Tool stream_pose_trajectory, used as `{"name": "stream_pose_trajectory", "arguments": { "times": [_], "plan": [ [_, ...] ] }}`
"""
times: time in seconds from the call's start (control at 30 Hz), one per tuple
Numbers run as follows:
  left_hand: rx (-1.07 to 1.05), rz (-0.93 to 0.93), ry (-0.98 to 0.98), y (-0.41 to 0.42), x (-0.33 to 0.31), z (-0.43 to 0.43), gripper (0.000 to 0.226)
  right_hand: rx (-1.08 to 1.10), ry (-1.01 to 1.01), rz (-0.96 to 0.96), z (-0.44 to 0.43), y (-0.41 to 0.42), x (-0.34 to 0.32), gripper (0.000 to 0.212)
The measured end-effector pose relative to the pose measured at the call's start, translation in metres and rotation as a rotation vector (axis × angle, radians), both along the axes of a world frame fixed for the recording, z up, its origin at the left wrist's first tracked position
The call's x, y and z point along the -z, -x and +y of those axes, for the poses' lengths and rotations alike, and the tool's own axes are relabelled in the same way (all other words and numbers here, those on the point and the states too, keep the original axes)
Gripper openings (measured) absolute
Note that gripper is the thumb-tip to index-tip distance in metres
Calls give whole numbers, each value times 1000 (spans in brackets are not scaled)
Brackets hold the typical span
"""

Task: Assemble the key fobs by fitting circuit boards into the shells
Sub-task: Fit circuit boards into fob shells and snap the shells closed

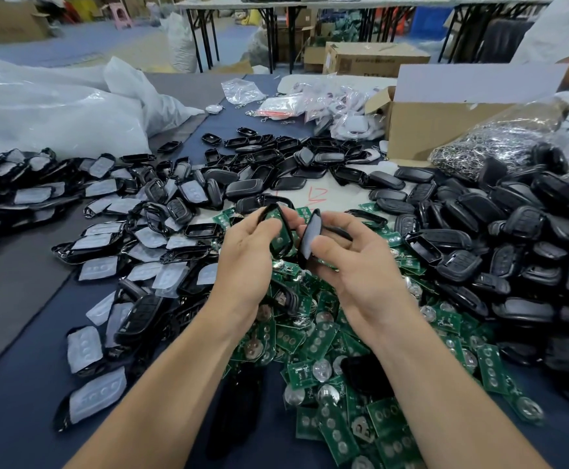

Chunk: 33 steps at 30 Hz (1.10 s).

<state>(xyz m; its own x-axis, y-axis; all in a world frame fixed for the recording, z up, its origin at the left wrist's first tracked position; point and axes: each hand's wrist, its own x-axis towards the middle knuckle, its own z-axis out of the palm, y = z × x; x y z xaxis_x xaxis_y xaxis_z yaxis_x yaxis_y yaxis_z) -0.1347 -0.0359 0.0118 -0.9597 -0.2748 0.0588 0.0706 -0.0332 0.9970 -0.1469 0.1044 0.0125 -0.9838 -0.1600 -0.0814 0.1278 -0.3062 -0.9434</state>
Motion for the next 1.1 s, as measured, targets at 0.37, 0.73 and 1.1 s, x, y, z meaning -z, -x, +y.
{"name": "stream_pose_trajectory", "arguments": {
  "times": [0.37,0.73,1.1],
  "plan": [
    [40,44,498,1,6,-2,33,67,-391,237,-10,-7,10,31],
    [279,-52,371,-2,-3,-10,42,126,-402,222,-7,-4,13,33],
    [141,-167,219,4,0,-21,60,162,14,-128,1,4,5,23]
  ]
}}
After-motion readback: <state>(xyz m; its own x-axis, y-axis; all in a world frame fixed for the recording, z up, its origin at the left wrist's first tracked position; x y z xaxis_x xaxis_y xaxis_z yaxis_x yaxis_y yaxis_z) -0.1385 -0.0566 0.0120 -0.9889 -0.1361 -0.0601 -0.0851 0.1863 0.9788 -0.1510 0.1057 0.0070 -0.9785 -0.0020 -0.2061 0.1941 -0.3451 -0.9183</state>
